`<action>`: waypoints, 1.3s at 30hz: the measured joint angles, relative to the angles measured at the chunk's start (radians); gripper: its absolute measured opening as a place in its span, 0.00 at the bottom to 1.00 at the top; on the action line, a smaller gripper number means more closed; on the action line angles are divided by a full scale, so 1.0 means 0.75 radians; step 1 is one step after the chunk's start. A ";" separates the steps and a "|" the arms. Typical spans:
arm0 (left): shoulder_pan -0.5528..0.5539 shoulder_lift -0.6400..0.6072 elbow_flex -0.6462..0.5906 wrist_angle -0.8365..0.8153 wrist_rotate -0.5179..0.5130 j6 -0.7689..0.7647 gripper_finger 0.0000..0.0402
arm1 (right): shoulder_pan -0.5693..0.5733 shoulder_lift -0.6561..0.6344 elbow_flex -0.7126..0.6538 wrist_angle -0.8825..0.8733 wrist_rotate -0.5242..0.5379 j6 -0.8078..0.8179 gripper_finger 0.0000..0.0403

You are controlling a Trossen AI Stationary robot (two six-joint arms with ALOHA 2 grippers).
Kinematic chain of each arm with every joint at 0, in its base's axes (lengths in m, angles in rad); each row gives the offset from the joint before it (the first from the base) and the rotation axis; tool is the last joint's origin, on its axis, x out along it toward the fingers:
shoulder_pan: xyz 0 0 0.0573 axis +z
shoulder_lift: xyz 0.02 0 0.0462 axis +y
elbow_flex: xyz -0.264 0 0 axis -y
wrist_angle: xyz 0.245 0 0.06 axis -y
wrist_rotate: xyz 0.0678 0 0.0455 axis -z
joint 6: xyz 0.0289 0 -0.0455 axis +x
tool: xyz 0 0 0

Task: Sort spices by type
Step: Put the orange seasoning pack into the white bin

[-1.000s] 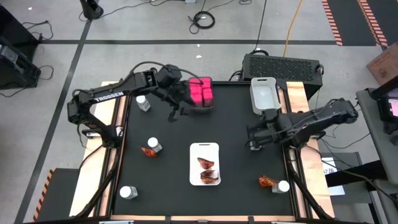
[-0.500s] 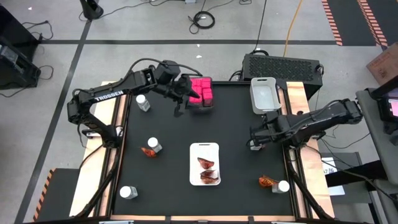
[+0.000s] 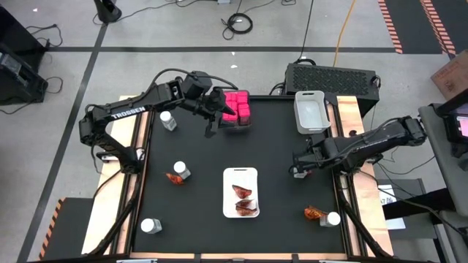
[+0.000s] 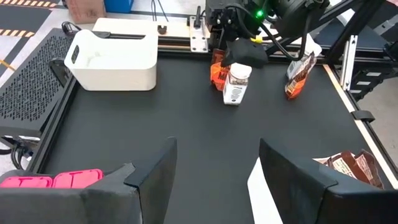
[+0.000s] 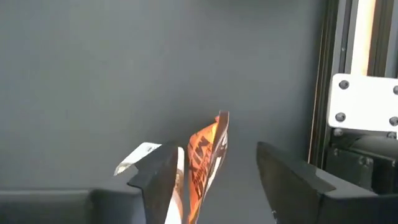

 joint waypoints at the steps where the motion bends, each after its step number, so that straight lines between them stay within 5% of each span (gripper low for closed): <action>1: 0.000 0.000 0.000 0.000 0.000 -0.001 0.58 | 0.000 0.000 0.000 0.000 -0.013 -0.003 0.51; 13: 0.000 0.000 0.000 0.000 0.001 -0.021 0.58 | 0.001 -0.002 0.001 -0.052 0.023 -0.076 0.03; 23: -0.004 0.000 0.000 0.000 0.002 -0.047 0.58 | -0.002 -0.024 0.134 -0.122 0.077 -0.249 0.00; 31: -0.003 0.000 -0.002 0.011 0.087 -0.021 0.58 | -0.117 -0.029 0.355 -0.088 0.214 -0.611 0.00; 39: 0.044 0.004 -0.294 0.456 0.298 -0.210 0.58 | -0.277 -0.001 0.496 0.321 0.156 -1.085 0.00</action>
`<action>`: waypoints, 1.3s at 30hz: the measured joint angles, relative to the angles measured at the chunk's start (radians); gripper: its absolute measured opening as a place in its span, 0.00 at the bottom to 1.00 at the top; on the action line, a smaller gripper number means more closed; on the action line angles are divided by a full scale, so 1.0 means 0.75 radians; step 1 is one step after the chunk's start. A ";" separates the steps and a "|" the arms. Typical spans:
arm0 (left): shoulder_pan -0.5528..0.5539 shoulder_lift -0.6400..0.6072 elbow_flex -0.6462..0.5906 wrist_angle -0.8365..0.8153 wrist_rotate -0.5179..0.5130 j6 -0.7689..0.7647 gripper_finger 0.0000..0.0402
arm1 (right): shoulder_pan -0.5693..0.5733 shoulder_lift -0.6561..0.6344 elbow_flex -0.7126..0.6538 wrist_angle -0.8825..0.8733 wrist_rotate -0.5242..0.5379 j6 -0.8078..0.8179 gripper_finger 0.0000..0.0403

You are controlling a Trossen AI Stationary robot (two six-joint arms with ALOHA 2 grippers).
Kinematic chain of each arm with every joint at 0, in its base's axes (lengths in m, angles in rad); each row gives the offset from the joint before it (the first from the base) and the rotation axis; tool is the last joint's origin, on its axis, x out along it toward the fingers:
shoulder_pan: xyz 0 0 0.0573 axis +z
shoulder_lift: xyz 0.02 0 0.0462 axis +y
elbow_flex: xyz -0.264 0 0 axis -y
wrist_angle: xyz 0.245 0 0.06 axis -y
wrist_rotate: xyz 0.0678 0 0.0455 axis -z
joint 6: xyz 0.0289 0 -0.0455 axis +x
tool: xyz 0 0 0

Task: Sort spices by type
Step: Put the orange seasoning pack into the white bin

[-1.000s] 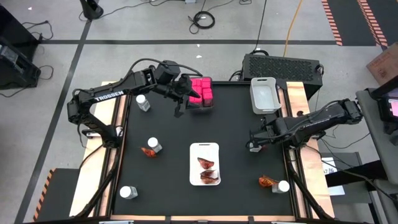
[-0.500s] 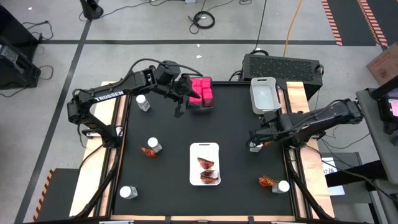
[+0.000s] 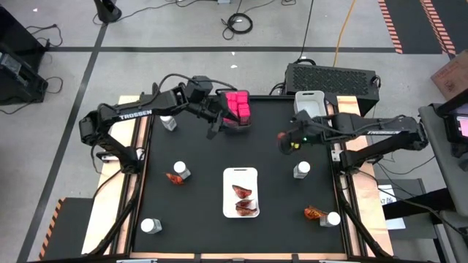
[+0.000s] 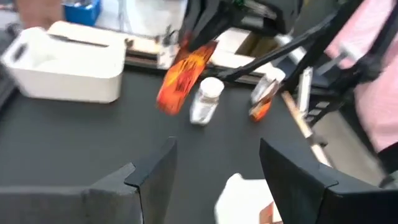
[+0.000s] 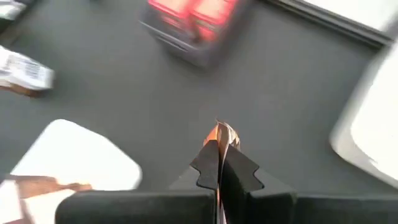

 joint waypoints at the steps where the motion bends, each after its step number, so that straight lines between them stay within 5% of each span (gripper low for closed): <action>1: -0.012 -0.001 -0.024 0.044 0.011 -0.022 0.58 | -0.011 0.013 0.006 0.064 -0.022 -0.041 0.00; 11: -0.130 -0.003 -0.057 0.150 -0.026 -0.039 0.58 | -0.087 0.208 0.070 0.487 -0.262 -0.330 0.00; 39: -0.163 0.109 -0.057 0.142 -0.043 -0.007 0.58 | -0.095 0.358 0.177 0.626 -0.461 -0.492 0.00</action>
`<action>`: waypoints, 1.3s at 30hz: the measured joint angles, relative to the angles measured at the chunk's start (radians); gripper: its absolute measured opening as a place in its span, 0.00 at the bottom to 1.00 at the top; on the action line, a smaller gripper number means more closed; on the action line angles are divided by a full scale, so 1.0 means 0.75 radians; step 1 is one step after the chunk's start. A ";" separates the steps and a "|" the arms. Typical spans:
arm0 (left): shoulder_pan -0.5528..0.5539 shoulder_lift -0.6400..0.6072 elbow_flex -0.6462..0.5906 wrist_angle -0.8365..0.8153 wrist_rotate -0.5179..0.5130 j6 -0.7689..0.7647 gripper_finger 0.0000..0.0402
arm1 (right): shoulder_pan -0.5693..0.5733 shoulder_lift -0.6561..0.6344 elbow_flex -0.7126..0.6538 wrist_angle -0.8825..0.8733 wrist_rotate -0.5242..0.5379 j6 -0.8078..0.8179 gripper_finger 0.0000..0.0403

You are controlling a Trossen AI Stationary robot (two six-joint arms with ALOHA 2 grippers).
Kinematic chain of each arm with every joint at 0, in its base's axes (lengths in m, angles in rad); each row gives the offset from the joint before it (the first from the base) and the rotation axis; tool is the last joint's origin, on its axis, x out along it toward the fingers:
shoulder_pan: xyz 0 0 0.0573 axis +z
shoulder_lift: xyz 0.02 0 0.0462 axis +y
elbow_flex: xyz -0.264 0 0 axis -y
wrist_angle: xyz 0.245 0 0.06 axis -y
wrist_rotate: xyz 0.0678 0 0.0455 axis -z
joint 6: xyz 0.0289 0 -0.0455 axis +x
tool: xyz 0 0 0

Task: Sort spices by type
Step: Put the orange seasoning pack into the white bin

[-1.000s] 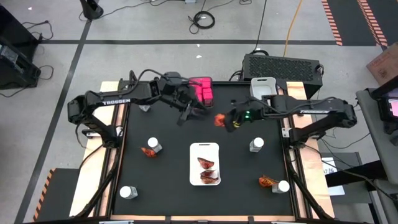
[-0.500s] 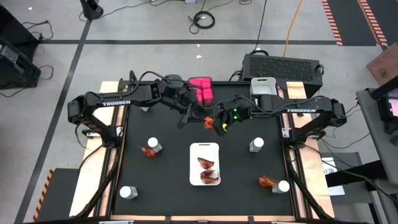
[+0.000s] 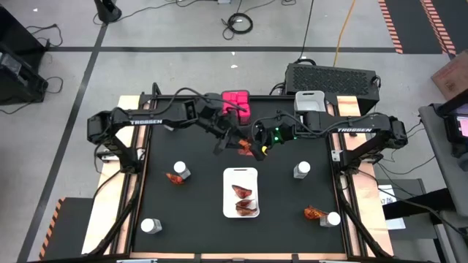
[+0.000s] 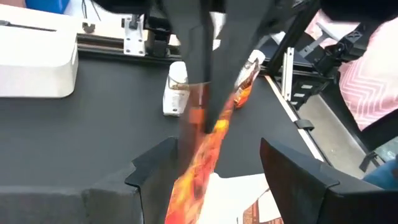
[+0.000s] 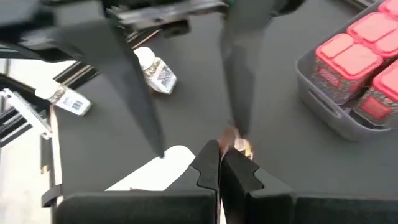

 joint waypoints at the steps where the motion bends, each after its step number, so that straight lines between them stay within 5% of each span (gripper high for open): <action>1: 0.001 0.007 0.000 0.003 0.000 0.000 0.58 | 0.000 0.000 0.000 0.005 -0.013 0.000 0.00; 7: 0.016 0.011 0.000 0.008 -0.032 0.009 0.58 | 0.003 0.000 0.000 0.003 -0.114 -0.028 0.00; 22: -0.022 0.011 0.000 0.043 0.065 0.000 0.56 | 0.006 -0.001 0.000 0.020 -0.061 -0.058 0.00; 29: -0.025 0.020 0.000 0.053 0.064 0.008 0.38 | 0.006 -0.001 0.000 0.075 -0.058 -0.062 0.00; 35: -0.023 0.021 -0.001 0.082 0.086 0.024 0.06 | 0.007 -0.005 0.001 0.079 -0.066 -0.061 0.00; 39: -0.024 0.021 -0.001 0.080 0.096 0.034 0.02 | 0.007 -0.005 0.001 0.076 -0.068 -0.042 0.00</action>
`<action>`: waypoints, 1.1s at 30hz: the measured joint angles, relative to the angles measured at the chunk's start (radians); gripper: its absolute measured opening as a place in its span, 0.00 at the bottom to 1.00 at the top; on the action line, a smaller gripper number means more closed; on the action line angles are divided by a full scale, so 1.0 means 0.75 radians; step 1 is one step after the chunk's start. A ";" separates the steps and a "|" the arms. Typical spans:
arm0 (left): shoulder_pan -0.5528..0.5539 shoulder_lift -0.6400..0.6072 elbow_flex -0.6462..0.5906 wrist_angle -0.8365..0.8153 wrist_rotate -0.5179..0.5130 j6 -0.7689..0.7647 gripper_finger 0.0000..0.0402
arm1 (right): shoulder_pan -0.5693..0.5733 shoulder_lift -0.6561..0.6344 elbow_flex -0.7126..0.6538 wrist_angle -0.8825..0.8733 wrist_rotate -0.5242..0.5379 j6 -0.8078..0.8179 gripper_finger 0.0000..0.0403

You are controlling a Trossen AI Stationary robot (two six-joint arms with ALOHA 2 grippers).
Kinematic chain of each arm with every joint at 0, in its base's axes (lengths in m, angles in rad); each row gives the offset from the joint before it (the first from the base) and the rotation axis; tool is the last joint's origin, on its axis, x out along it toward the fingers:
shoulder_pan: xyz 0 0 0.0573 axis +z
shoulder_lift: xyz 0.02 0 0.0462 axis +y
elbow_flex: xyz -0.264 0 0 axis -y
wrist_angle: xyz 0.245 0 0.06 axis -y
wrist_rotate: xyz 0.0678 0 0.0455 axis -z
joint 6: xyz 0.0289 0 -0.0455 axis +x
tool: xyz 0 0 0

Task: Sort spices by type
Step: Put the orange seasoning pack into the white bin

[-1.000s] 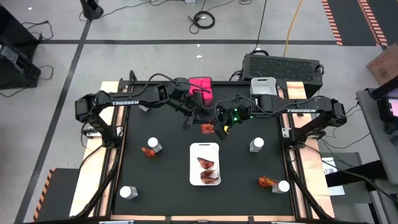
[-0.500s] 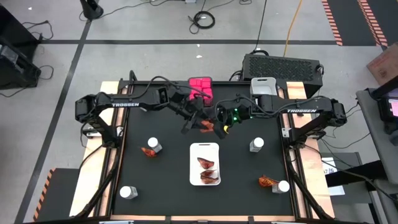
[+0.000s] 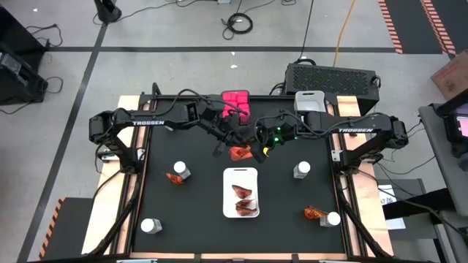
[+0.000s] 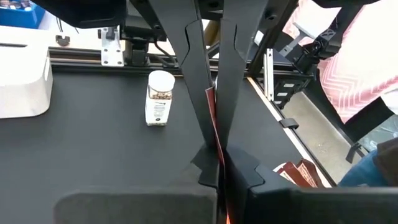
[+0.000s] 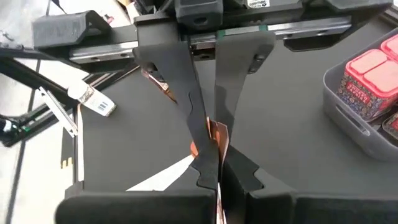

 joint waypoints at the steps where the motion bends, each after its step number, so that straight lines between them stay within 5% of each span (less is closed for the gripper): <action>1: 0.000 0.000 0.000 0.001 0.000 0.000 0.01 | 0.000 0.000 0.000 0.001 0.000 0.015 0.00; 8: 0.000 0.000 0.000 0.004 0.006 0.000 0.01 | -0.001 0.001 0.000 -0.001 0.008 0.051 0.06; 23: 0.054 -0.062 0.010 -0.001 0.013 -0.031 0.00 | -0.012 -0.154 -0.002 -0.074 0.104 -0.127 0.58; 33: 0.128 -0.301 -0.104 -0.023 -0.075 -0.110 0.00 | 0.025 -0.302 -0.002 -0.121 0.234 -0.221 0.63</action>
